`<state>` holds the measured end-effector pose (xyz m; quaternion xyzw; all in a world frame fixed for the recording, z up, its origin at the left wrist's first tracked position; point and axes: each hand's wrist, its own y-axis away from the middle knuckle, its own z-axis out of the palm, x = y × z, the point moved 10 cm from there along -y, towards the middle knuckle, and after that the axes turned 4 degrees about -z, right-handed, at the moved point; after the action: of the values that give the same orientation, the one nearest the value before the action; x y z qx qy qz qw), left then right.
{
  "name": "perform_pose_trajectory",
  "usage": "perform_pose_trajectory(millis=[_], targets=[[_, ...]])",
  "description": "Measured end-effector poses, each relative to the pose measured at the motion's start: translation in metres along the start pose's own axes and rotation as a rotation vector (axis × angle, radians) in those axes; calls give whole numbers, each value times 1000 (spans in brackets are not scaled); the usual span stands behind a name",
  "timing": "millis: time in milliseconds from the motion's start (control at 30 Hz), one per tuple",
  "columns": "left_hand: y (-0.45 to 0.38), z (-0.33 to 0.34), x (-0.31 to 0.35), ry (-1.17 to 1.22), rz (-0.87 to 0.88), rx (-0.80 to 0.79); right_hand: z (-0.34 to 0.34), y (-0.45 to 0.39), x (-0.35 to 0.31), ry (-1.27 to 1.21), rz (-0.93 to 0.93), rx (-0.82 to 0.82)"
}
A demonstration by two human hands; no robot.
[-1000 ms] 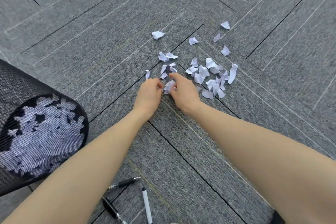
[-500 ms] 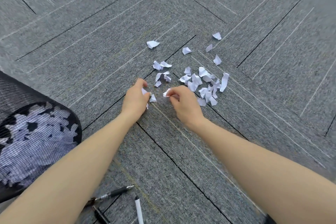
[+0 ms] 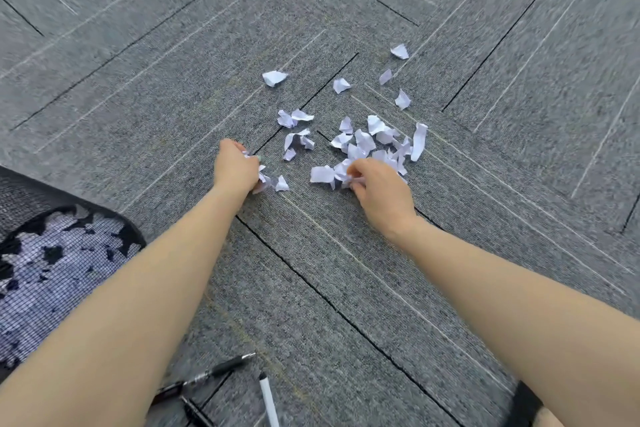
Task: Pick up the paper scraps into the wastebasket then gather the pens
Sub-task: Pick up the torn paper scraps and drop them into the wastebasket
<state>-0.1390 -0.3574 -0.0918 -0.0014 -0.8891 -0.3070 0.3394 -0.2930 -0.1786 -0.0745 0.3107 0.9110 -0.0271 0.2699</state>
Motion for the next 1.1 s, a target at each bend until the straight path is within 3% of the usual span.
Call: perform_pose_trajectory(millis=[100, 200, 267, 467, 733, 900, 1000, 1100], targets=[[2, 0, 7, -140, 105, -19, 7, -6, -1, 8, -6, -86], [16, 16, 9, -130, 197, -172, 13, -13, -3, 72, -39, -170], [32, 32, 9, -250, 268, -250, 13, -14, -3, 57, -49, -175], [55, 45, 8, -619, 493, -24, 5, -11, -9, 64, -60, -114], [61, 55, 5, -913, 578, 16, -4, -19, -6, 106, -17, -113], [51, 53, 12, -797, 542, -112, -53, 0, 29, 0, 130, 201], [37, 49, 22, -584, 446, -210, -53, 17, 55, -19, 203, 178], [51, 68, 49, -476, 498, -269, -32, 21, 59, -33, 152, 89]])
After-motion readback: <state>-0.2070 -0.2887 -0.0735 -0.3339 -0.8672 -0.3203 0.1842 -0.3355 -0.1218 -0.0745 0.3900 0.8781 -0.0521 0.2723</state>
